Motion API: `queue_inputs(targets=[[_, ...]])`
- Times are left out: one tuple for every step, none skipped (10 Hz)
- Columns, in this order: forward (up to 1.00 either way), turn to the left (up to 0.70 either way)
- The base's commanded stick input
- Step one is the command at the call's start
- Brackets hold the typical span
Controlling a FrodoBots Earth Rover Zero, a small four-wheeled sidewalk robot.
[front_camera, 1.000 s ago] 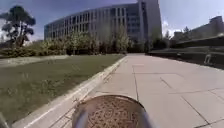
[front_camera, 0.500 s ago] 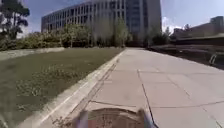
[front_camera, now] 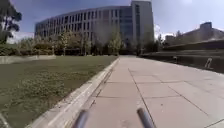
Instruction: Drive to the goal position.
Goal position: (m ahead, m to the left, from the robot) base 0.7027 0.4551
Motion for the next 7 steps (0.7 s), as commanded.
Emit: queue_inputs(targets=[[1.0,-0.27],[1.0,-0.27],[1.0,-0.27],[1.0,-0.27],[1.0,-0.27],[1.0,-0.27],[1.0,-0.27]])
